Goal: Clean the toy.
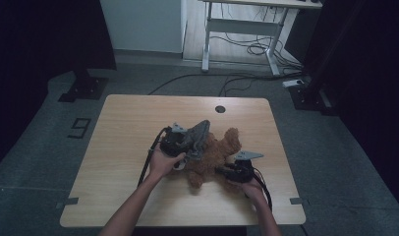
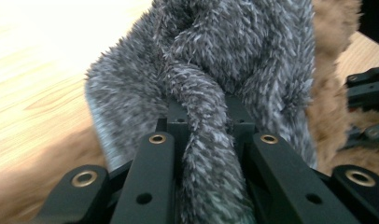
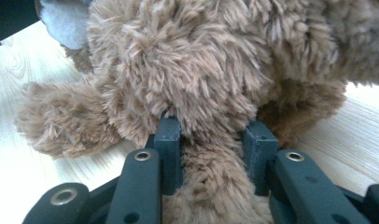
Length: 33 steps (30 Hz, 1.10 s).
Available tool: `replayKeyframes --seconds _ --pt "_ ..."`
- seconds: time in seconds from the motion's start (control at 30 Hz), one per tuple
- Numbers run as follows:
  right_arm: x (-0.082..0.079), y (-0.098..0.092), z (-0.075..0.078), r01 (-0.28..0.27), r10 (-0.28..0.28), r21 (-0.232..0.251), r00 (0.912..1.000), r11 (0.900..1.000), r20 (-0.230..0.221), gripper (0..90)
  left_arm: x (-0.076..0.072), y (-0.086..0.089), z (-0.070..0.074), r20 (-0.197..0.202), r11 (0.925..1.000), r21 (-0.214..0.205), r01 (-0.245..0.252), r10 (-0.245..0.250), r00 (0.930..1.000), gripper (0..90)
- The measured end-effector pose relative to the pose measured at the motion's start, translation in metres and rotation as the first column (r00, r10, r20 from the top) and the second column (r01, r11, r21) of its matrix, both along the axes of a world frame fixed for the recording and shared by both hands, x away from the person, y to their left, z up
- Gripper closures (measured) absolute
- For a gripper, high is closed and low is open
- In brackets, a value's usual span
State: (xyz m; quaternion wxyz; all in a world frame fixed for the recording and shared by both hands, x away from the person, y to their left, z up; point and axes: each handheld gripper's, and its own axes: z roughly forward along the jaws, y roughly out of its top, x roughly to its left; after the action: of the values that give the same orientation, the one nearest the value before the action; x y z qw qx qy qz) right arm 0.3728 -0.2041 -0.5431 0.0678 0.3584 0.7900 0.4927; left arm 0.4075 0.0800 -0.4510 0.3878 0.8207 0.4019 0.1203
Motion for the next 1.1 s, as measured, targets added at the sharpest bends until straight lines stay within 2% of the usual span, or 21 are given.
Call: replayKeyframes --seconds 0.07,0.2,0.43,0.5,0.7,0.8,0.87,0.93,1.0,1.1 --pt "-0.001 0.001 0.000 -0.001 0.001 -0.002 1.0000 1.0000 -0.002 64.8 -0.003 0.011 0.003 0.009 1.0000 0.001 -0.010 0.010 0.9999 76.7" --pt "-0.001 0.001 0.000 0.001 -0.001 -0.009 1.0000 1.0000 0.001 64.8 -0.013 0.034 0.010 0.065 0.9979 0.018 -0.062 0.061 0.9960 76.9" --pt "0.000 0.001 0.000 0.003 -0.003 -0.006 1.0000 1.0000 -0.004 64.8 -0.024 0.080 0.000 0.075 0.9901 -0.018 -0.140 0.141 0.9872 77.1" --pt "0.000 0.001 0.000 0.004 -0.004 -0.007 1.0000 1.0000 -0.004 64.8 -0.025 0.091 -0.005 0.055 0.9860 -0.019 -0.166 0.167 0.9845 77.2" --pt "0.000 0.002 0.000 0.005 -0.005 -0.008 1.0000 1.0000 -0.004 64.8 -0.032 0.108 -0.027 0.021 0.9797 -0.012 -0.200 0.201 0.9795 77.5" --pt "0.000 0.002 -0.001 0.008 -0.008 -0.009 1.0000 0.9999 -0.003 64.8 -0.033 0.116 -0.045 -0.037 0.9760 -0.012 -0.218 0.217 0.9755 77.5" --pt "0.001 0.002 -0.001 0.008 -0.008 -0.010 1.0000 0.9999 -0.003 64.9 -0.033 0.118 -0.059 -0.093 0.9773 -0.013 -0.212 0.210 0.9734 77.4" --pt "0.002 0.003 -0.001 0.011 -0.011 -0.014 0.9999 0.9998 -0.003 64.9 -0.033 0.118 -0.072 -0.139 0.9745 -0.062 -0.216 0.205 0.9688 77.4" --pt "0.004 0.004 0.000 0.014 -0.014 -0.027 0.9999 0.9995 0.003 65.0 -0.032 0.118 -0.076 -0.148 0.9713 -0.083 -0.223 0.209 0.9666 77.4" --pt "0.011 0.006 0.001 0.024 -0.024 -0.039 0.9997 0.9990 0.007 65.0 -0.027 0.121 -0.067 -0.137 0.9720 -0.072 -0.224 0.213 0.9674 77.2"
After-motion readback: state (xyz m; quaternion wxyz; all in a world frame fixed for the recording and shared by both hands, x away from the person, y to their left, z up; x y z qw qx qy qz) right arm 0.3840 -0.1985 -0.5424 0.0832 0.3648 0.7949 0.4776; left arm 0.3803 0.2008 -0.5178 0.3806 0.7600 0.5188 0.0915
